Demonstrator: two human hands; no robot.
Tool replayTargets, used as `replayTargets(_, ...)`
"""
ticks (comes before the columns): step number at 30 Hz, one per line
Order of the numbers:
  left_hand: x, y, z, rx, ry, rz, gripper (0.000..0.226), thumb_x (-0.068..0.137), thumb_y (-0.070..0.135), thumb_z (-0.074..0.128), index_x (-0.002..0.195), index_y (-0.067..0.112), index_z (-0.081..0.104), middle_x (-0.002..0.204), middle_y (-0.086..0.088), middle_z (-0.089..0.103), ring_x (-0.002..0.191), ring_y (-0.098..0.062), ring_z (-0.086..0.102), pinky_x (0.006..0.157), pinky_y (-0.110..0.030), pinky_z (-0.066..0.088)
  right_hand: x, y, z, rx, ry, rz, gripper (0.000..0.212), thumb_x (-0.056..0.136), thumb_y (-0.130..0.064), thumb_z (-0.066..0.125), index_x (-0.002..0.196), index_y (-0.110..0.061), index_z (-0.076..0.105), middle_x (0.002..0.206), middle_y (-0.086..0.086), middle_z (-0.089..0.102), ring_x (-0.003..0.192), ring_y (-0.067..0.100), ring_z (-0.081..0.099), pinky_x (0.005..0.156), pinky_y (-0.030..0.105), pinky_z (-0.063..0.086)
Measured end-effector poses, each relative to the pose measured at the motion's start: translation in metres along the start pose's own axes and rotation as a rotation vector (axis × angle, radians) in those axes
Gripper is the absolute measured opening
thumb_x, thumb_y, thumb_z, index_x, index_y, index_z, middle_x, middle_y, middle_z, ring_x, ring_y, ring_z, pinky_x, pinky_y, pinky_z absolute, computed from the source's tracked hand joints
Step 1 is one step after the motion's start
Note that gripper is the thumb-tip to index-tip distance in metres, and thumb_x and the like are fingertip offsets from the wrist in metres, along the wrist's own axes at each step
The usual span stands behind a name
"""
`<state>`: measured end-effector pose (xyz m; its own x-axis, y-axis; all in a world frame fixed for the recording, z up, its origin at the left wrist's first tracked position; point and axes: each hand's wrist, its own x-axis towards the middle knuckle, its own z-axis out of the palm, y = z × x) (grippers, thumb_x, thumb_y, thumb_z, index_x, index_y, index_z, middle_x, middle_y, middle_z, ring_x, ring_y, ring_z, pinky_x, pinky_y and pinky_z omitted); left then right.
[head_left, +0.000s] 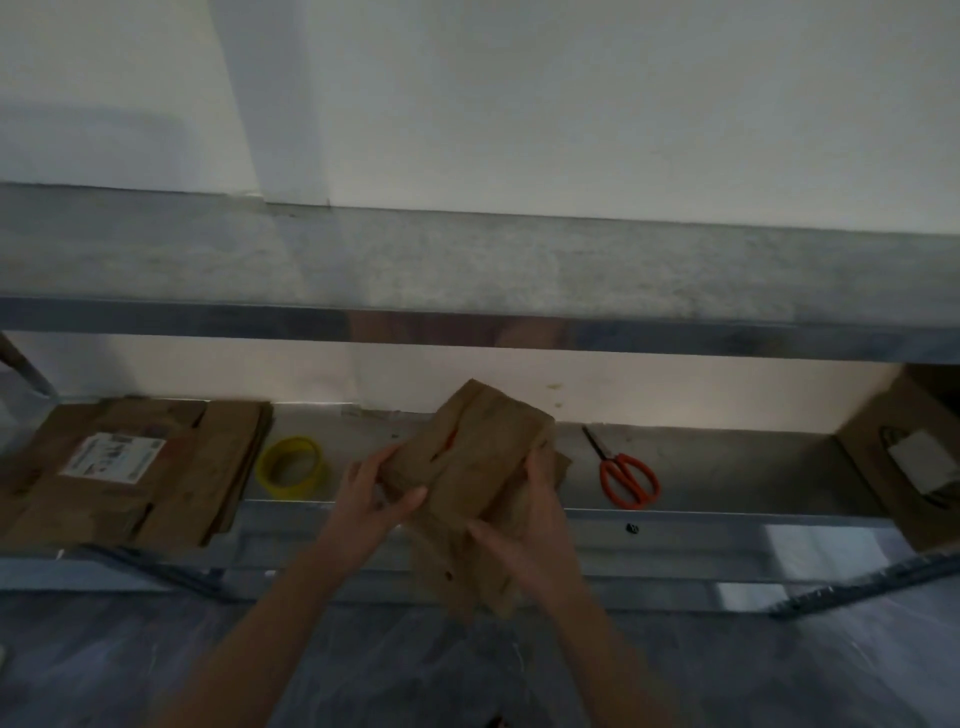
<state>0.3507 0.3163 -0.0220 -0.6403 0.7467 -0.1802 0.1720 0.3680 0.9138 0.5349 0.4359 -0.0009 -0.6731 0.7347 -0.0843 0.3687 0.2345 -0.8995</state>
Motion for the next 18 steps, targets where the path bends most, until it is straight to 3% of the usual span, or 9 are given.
replayTargets(2, -0.017, -0.005, 0.001, -0.180, 0.033, -0.006, 0.070, 0.071, 0.044, 0.077, 0.130, 0.027, 0.043, 0.127, 0.002, 0.046, 0.116, -0.008, 0.051, 0.084, -0.015, 0.049, 0.003, -0.001, -0.007, -0.001, -0.152, -0.026, 0.123, 0.062, -0.068, 0.076, 0.151, -0.044, -0.005, 0.155, -0.027, 0.006, 0.146, 0.004, 0.013, 0.121, 0.034, 0.017)
replayTargets(4, -0.029, -0.006, 0.008, -0.322, 0.048, -0.011, 0.064, 0.067, 0.034, 0.078, 0.122, 0.026, 0.045, 0.124, 0.003, 0.052, 0.113, -0.009, 0.055, 0.077, -0.014, 0.052, 0.009, 0.002, -0.011, -0.012, -0.267, -0.021, 0.131, 0.055, -0.068, 0.082, 0.149, -0.051, -0.007, 0.152, -0.032, 0.003, 0.144, 0.001, 0.010, 0.120, 0.035, 0.018)
replayTargets(7, -0.035, 0.000, 0.024, -0.314, 0.136, 0.040, 0.066, 0.061, 0.038, 0.081, 0.117, 0.032, 0.047, 0.117, 0.013, 0.056, 0.107, -0.005, 0.059, 0.077, -0.017, 0.054, 0.026, 0.005, -0.015, -0.083, -0.281, -0.045, 0.132, 0.051, -0.065, 0.085, 0.152, -0.045, 0.002, 0.160, -0.010, 0.014, 0.147, 0.014, 0.020, 0.119, 0.050, 0.026)
replayTargets(10, -0.024, 0.012, 0.031, -0.238, 0.125, 0.049, 0.079, 0.062, 0.049, 0.081, 0.128, 0.046, 0.038, 0.121, 0.022, 0.052, 0.108, 0.000, 0.057, 0.081, -0.023, 0.055, 0.038, 0.006, -0.023, -0.079, -0.289, -0.020, 0.128, 0.056, -0.053, 0.089, 0.153, -0.040, 0.008, 0.159, -0.005, 0.018, 0.144, 0.016, 0.026, 0.116, 0.051, 0.032)
replayTargets(14, 0.000, 0.017, 0.033, 0.006, 0.088, 0.044, 0.075, 0.074, 0.042, 0.077, 0.139, 0.037, 0.040, 0.133, 0.008, 0.043, 0.115, -0.011, 0.052, 0.097, -0.034, 0.051, 0.055, 0.015, -0.035, -0.057, -0.292, 0.032, 0.126, 0.058, -0.047, 0.088, 0.155, -0.034, 0.009, 0.158, -0.003, 0.016, 0.141, 0.016, 0.028, 0.117, 0.046, 0.032)
replayTargets(16, 0.009, 0.020, 0.036, 0.026, 0.059, 0.090, 0.069, 0.075, 0.035, 0.078, 0.135, 0.034, 0.044, 0.132, 0.007, 0.043, 0.111, -0.007, 0.052, 0.091, -0.019, 0.051, 0.064, 0.020, -0.043, 0.032, -0.322, 0.061, 0.121, 0.065, -0.030, 0.089, 0.155, -0.034, 0.009, 0.157, -0.001, 0.021, 0.138, 0.013, 0.031, 0.115, 0.038, 0.035)
replayTargets(18, 0.017, 0.025, 0.039, 0.051, 0.047, 0.104, 0.066, 0.073, 0.032, 0.081, 0.128, 0.035, 0.045, 0.130, 0.008, 0.044, 0.105, -0.002, 0.052, 0.078, -0.004, 0.047, 0.071, 0.023, -0.049, 0.087, -0.357, 0.065, 0.116, 0.071, -0.017, 0.086, 0.155, -0.034, 0.008, 0.154, 0.002, 0.024, 0.139, 0.016, 0.034, 0.114, 0.040, 0.037)
